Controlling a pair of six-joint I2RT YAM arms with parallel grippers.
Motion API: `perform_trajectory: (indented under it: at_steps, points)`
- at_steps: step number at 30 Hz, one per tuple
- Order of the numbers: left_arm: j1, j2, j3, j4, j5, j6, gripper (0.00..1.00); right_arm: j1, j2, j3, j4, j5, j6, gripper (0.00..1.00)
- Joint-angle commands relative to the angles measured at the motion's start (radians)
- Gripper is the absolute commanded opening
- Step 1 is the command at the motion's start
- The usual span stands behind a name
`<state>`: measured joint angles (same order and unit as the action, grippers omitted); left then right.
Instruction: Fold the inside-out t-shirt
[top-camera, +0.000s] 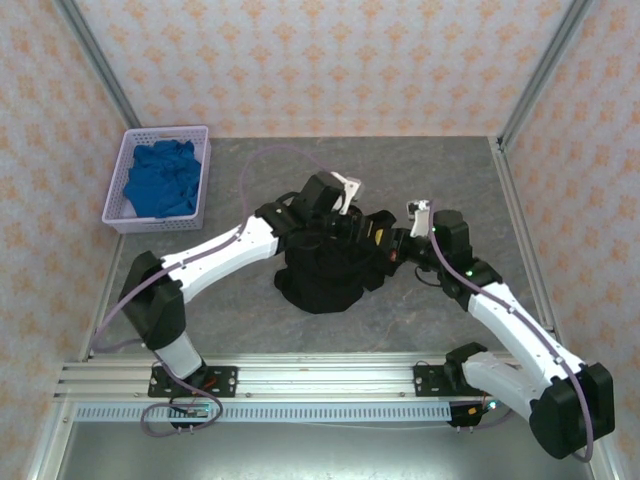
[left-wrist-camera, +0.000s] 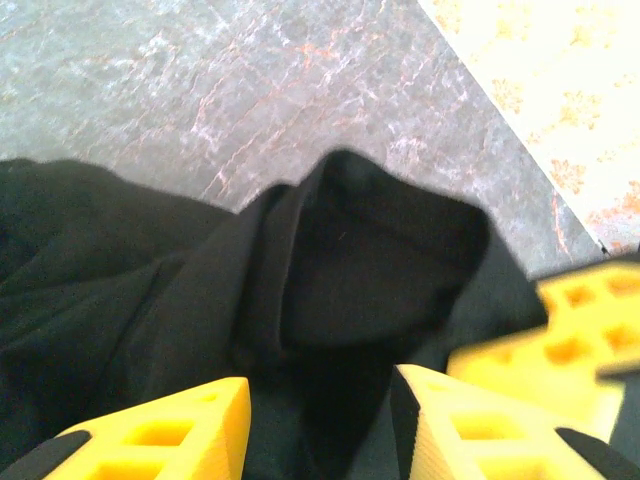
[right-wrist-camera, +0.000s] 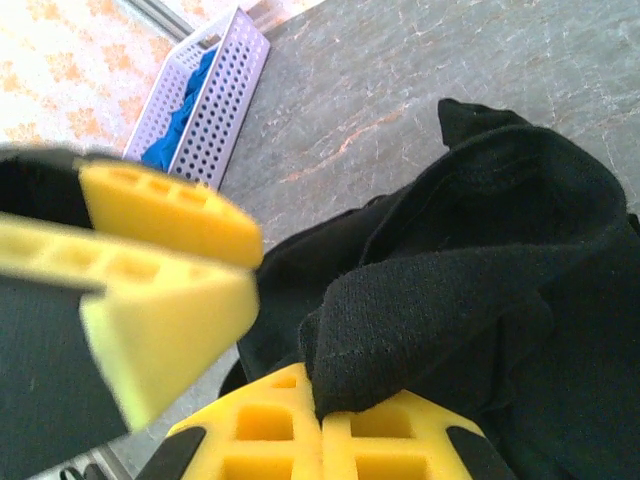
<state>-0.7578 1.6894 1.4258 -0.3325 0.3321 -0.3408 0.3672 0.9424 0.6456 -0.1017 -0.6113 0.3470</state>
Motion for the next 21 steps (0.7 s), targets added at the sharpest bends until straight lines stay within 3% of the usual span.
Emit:
perform_trajectory:
  at_steps: [1, 13, 16, 21]
  points:
    - [0.002, 0.059, 0.093, -0.053, 0.001, 0.017, 0.43, -0.006, -0.035, -0.027, 0.053, -0.031, -0.04, 0.0]
    - [0.002, 0.251, 0.237, -0.174, 0.044, 0.045, 0.43, -0.006, -0.056, -0.053, 0.056, -0.027, -0.047, 0.0]
    - [0.004, 0.269, 0.249, -0.182, 0.037, 0.045, 0.32, -0.006, -0.065, -0.057, 0.044, -0.017, -0.056, 0.0]
    - [0.03, 0.249, 0.235, -0.167, 0.031, 0.041, 0.03, -0.006, -0.096, -0.058, 0.002, 0.031, -0.086, 0.0]
